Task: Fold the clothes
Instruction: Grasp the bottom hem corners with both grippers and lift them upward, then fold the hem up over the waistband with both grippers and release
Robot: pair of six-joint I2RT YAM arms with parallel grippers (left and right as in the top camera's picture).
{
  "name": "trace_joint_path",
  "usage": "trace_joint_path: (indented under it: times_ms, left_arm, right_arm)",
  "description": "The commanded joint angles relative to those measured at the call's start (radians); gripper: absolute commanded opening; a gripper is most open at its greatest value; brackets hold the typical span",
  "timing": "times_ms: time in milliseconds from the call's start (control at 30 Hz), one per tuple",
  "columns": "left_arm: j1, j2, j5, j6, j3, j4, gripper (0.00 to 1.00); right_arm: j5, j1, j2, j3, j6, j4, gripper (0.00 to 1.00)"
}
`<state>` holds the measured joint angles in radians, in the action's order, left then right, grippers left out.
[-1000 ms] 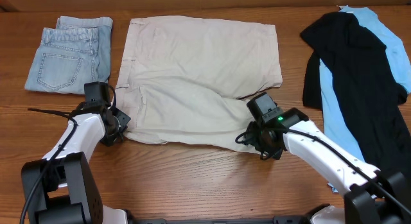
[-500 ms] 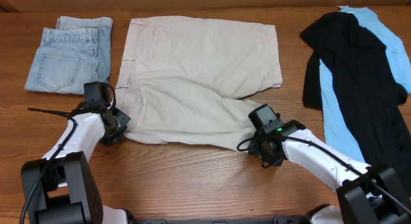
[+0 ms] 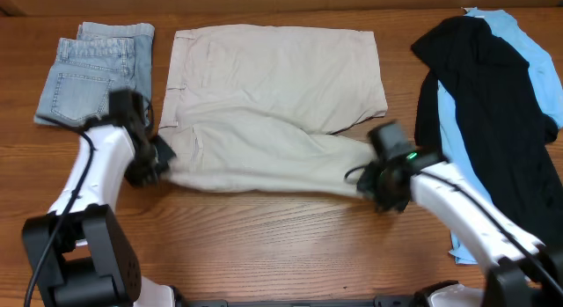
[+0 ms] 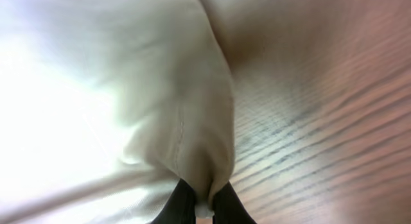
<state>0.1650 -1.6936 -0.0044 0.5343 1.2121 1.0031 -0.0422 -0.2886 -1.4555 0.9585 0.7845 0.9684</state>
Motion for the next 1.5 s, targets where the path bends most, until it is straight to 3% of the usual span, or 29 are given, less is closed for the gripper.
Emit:
trace_joint_path:
  times_ms: [0,267,400,633,767,1000,1167,1467]
  left_arm:
    - [0.005,0.009,-0.028,-0.147,0.284,0.108,0.04]
    - [0.005,0.01,-0.028,-0.217,0.714,0.393,0.04]
    - [0.005,0.01,-0.029,-0.223,0.846,0.514,0.04]
    - [0.005,0.013,-0.029,-0.236,0.886,0.667,0.04]
    - [0.005,0.013,-0.061,-0.235,0.851,0.683,0.04]
    - [0.005,0.013,-0.084,-0.211,0.647,0.533,0.04]
    - [0.005,0.013,-0.08,-0.184,0.442,0.285,0.04]
    - [0.005,0.013,-0.082,-0.126,0.14,-0.194,0.04]
  right_arm:
    - [0.023,0.086,0.08,0.198,-0.164,0.089,0.04]
    - [0.014,0.139,0.084,0.573,-0.289,0.36,0.04]
    - [0.014,0.139,0.104,0.67,-0.292,0.465,0.04]
    - [0.011,0.139,0.192,0.691,-0.292,0.577,0.04]
    - [0.011,0.139,0.19,0.686,-0.322,0.542,0.04]
    - [0.014,0.139,0.046,0.679,-0.397,0.401,0.04]
    - [0.026,0.139,-0.117,0.679,-0.441,0.301,0.04]
    - [0.049,0.139,-0.381,0.679,-0.479,-0.063,0.04]
